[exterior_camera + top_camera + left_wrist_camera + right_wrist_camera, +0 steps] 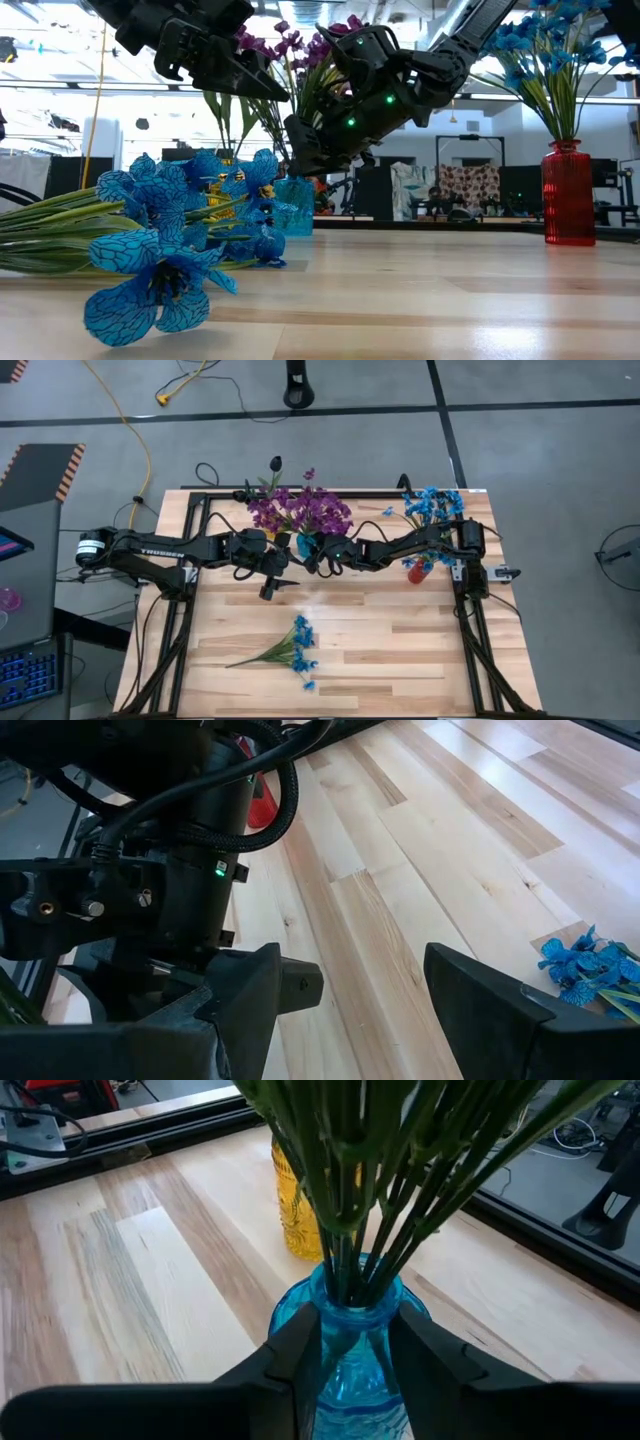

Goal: Sort flowers into vase by color
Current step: Put the violet flower into the blue vase

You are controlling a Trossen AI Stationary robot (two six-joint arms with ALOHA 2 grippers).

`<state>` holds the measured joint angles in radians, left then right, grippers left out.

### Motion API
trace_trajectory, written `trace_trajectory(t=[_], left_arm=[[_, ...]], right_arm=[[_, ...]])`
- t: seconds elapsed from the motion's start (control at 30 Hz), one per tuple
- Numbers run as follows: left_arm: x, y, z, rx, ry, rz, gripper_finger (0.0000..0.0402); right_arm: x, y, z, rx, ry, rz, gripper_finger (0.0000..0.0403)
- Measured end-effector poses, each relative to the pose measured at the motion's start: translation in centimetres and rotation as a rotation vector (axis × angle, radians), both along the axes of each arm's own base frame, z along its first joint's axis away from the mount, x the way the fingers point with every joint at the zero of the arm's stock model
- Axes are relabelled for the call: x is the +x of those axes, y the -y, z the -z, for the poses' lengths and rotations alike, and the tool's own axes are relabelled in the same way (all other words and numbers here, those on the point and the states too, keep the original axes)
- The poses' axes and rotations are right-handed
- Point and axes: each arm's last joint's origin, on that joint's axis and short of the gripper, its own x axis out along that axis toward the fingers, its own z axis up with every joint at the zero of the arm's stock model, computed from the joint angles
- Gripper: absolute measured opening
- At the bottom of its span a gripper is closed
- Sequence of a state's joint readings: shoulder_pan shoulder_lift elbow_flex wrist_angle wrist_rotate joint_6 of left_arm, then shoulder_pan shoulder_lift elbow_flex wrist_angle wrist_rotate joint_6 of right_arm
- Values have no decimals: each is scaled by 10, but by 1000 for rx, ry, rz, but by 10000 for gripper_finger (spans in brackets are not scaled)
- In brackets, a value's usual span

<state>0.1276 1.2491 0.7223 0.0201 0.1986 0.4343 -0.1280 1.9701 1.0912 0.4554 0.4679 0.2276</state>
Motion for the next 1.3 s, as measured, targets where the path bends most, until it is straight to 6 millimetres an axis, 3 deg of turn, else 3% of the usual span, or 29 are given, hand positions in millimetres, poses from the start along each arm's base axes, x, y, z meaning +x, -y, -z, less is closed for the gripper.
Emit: trace_trajectory(t=[0.33,0.7,1.1,1.3], left_arm=[[0,0,0,0,0,0,235],[0,0,0,0,0,0,235],[0,0,0,0,0,0,235],[0,0,0,-1,0,-1,235]], right_arm=[[1,-1,0,25,14,-22,167],[1,0,0,33,17,-37,262],[1,9,-4,25,67,-16,265],[11,10,17,14,83,-22,265]])
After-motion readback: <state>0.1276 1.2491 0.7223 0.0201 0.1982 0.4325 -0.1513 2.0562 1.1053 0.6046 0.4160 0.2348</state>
